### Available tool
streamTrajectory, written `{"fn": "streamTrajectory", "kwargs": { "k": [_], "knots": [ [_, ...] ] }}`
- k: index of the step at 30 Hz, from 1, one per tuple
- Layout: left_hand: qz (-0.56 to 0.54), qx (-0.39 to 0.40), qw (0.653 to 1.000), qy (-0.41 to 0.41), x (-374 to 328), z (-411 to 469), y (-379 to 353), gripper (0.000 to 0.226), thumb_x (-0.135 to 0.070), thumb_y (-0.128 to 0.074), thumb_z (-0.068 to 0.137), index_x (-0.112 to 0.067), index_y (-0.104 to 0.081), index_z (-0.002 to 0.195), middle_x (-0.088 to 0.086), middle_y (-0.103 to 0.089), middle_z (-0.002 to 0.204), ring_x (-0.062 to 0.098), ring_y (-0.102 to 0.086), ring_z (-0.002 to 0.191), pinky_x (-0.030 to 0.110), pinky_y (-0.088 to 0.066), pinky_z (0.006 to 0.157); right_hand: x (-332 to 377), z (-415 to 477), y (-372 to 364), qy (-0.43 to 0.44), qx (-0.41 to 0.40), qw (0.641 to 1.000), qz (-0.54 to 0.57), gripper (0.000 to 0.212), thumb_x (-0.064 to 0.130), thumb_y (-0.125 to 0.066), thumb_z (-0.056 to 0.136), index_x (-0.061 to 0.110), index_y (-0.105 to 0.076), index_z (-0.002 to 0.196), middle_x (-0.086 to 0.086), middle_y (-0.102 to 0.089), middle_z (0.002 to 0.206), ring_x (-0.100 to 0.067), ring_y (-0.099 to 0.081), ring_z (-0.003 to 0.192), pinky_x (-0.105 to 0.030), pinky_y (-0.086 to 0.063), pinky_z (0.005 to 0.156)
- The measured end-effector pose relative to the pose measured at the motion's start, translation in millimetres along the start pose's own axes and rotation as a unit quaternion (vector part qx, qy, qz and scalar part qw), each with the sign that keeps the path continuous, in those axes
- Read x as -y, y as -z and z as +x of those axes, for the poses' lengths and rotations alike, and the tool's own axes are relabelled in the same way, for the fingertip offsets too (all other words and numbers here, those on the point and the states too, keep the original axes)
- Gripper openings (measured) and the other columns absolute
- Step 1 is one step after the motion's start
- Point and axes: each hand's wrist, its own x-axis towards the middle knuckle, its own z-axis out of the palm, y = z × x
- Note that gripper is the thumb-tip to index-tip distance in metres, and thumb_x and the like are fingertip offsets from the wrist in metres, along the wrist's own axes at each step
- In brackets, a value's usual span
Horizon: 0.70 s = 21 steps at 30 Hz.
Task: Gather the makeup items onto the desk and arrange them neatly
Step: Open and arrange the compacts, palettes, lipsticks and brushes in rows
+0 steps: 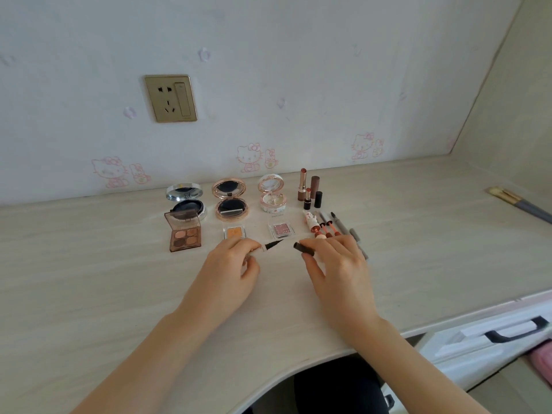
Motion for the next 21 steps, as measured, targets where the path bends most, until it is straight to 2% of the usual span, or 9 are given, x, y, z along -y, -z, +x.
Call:
{"fn": "streamTrajectory", "kwargs": {
  "k": [2, 5, 6, 8, 10, 12, 15, 18, 21],
  "knots": [
    [-0.047, -0.005, 0.999, 0.021, -6, 3, 3, 0.023, -0.005, -0.061, 0.086, -0.019, -0.070, 0.102, -0.013, -0.063, 0.089, 0.004, -0.060, 0.082, 0.006, -0.040, 0.072, -1, 2, 6, -0.039, 0.013, 0.999, 0.033, 0.016, 0.016, -0.072, 0.082, 0.019, -0.071, 0.097, 0.009, -0.068, 0.092, -0.018, -0.054, 0.093, -0.035, -0.050, 0.078],
    [-0.123, 0.026, 0.990, 0.068, -20, 9, 5, 0.020, -0.014, -0.067, 0.085, -0.033, -0.070, 0.091, -0.016, -0.066, 0.076, 0.000, -0.062, 0.074, 0.013, -0.048, 0.068, -5, 8, 19, -0.097, 0.035, 0.989, 0.109, 0.016, 0.012, -0.071, 0.081, 0.020, -0.071, 0.095, 0.012, -0.062, 0.099, -0.013, -0.055, 0.097, -0.030, -0.044, 0.092],
    [-0.142, 0.038, 0.986, 0.080, -25, 12, 5, 0.019, -0.018, -0.069, 0.084, -0.036, -0.069, 0.089, -0.013, -0.067, 0.074, 0.002, -0.063, 0.071, 0.016, -0.049, 0.067, -7, 11, 25, -0.122, 0.045, 0.983, 0.133, 0.016, 0.013, -0.070, 0.082, 0.021, -0.071, 0.096, 0.014, -0.062, 0.097, -0.008, -0.056, 0.095, -0.022, -0.043, 0.090],
    [-0.167, 0.054, 0.981, 0.086, -36, 18, 2, 0.014, -0.024, -0.072, 0.082, -0.034, -0.069, 0.091, -0.010, -0.069, 0.072, 0.003, -0.063, 0.067, 0.015, -0.047, 0.064, -13, 16, 35, -0.179, 0.071, 0.965, 0.176, 0.017, 0.014, -0.068, 0.083, 0.023, -0.070, 0.098, 0.018, -0.065, 0.090, 0.002, -0.057, 0.084, -0.005, -0.040, 0.071],
    [-0.191, 0.059, 0.976, 0.086, -47, 23, -5, 0.020, -0.026, -0.072, 0.082, -0.030, -0.066, 0.101, -0.009, -0.070, 0.071, 0.001, -0.062, 0.065, 0.010, -0.043, 0.063, -22, 19, 41, -0.217, 0.082, 0.950, 0.209, 0.019, 0.015, -0.067, 0.085, 0.025, -0.069, 0.101, 0.017, -0.066, 0.082, 0.010, -0.056, 0.077, -0.002, -0.039, 0.062],
    [-0.207, 0.064, 0.973, 0.081, -56, 26, -16, 0.024, -0.027, -0.070, 0.084, -0.031, -0.059, 0.105, -0.009, -0.070, 0.068, 0.001, -0.061, 0.064, 0.012, -0.042, 0.065, -33, 21, 45, -0.227, 0.086, 0.948, 0.206, 0.023, 0.018, -0.066, 0.086, 0.028, -0.065, 0.107, 0.015, -0.065, 0.081, 0.006, -0.059, 0.077, -0.003, -0.040, 0.061],
    [-0.213, 0.054, 0.974, 0.064, -72, 31, -35, 0.015, -0.026, -0.064, 0.089, -0.030, -0.052, 0.096, -0.003, -0.066, 0.065, 0.005, -0.055, 0.057, 0.019, -0.042, 0.059, -56, 25, 50, -0.229, 0.080, 0.952, 0.188, 0.023, 0.021, -0.063, 0.088, 0.029, -0.060, 0.109, 0.011, -0.064, 0.081, -0.001, -0.060, 0.078, -0.006, -0.042, 0.060],
    [-0.228, 0.057, 0.971, 0.047, -88, 40, -53, 0.010, -0.022, -0.057, 0.094, -0.031, -0.053, 0.091, -0.005, -0.063, 0.063, 0.002, -0.056, 0.056, 0.017, -0.042, 0.056, -86, 30, 56, -0.222, 0.086, 0.963, 0.125, 0.019, 0.023, -0.061, 0.089, 0.031, -0.061, 0.107, 0.012, -0.063, 0.082, -0.001, -0.058, 0.081, -0.009, -0.039, 0.056],
    [-0.211, 0.063, 0.975, 0.023, -105, 50, -72, 0.008, -0.024, -0.057, 0.093, -0.032, -0.058, 0.094, -0.004, -0.062, 0.068, 0.007, -0.057, 0.062, 0.026, -0.048, 0.063, -117, 31, 55, -0.209, 0.097, 0.971, 0.062, 0.021, 0.024, -0.062, 0.088, 0.029, -0.062, 0.109, 0.015, -0.062, 0.081, -0.009, -0.058, 0.084, -0.015, -0.037, 0.063]
  ]
}}
